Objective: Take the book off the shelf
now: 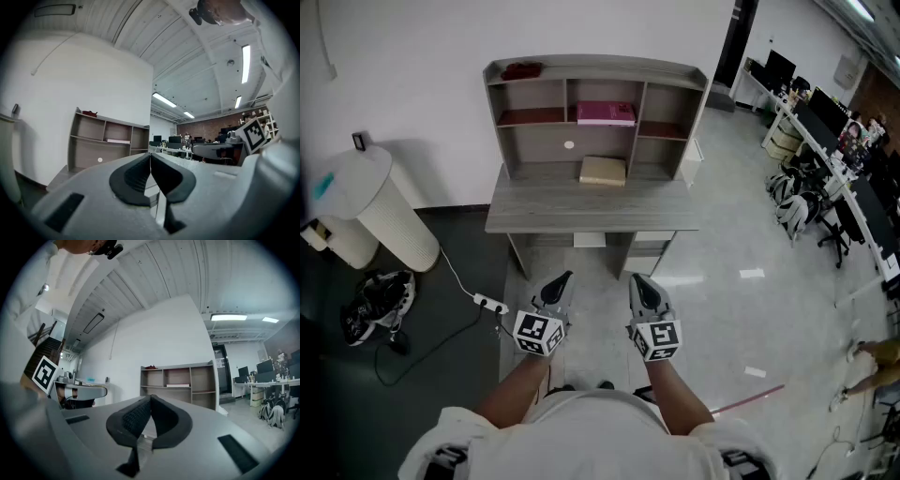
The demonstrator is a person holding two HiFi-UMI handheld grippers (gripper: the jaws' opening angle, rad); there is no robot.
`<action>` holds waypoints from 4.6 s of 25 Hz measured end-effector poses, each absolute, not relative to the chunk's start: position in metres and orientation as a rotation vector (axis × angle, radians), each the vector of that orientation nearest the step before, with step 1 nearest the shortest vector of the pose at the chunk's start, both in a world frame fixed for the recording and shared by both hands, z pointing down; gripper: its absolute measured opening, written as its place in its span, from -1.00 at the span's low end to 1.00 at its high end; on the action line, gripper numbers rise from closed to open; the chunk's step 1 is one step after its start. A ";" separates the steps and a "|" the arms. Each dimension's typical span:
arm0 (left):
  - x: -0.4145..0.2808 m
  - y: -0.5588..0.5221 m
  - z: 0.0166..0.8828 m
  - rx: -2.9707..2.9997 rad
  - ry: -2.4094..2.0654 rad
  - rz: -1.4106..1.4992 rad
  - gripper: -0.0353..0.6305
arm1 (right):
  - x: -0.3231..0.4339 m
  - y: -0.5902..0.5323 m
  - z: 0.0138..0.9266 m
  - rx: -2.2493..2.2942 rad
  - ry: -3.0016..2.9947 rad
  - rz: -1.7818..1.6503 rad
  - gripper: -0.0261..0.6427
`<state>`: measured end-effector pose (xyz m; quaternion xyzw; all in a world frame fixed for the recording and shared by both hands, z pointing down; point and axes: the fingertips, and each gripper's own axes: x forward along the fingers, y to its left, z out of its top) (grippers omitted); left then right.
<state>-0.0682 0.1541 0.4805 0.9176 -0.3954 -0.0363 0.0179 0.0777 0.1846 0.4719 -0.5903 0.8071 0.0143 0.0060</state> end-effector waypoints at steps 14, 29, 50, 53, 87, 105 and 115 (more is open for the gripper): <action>-0.026 0.139 0.469 2.877 -1.246 -0.147 -0.84 | 0.109 0.167 0.465 -1.738 2.518 0.063 -0.88; -0.015 0.117 0.479 2.797 -1.331 -0.198 -0.84 | 0.139 0.146 0.473 -1.711 2.520 0.026 -0.88; -0.004 -0.127 0.473 2.782 -1.240 -0.371 -0.84 | 0.142 -0.095 0.474 -1.782 2.518 0.027 -0.88; -0.011 -0.171 0.469 2.770 -1.239 -0.386 -0.84 | 0.140 -0.138 0.471 -1.791 2.499 0.005 -0.88; 0.002 -0.465 0.488 1.894 -0.621 -0.949 -0.43 | 0.198 -0.427 0.471 -1.277 1.771 -0.854 -0.62; 0.023 -0.541 0.510 1.661 -0.661 -0.927 -0.08 | 0.233 -0.494 0.507 -1.303 1.515 -1.041 -0.30; 0.032 -0.561 0.508 1.608 -0.717 -0.950 -0.06 | 0.235 -0.521 0.505 -1.253 1.529 -1.094 -0.29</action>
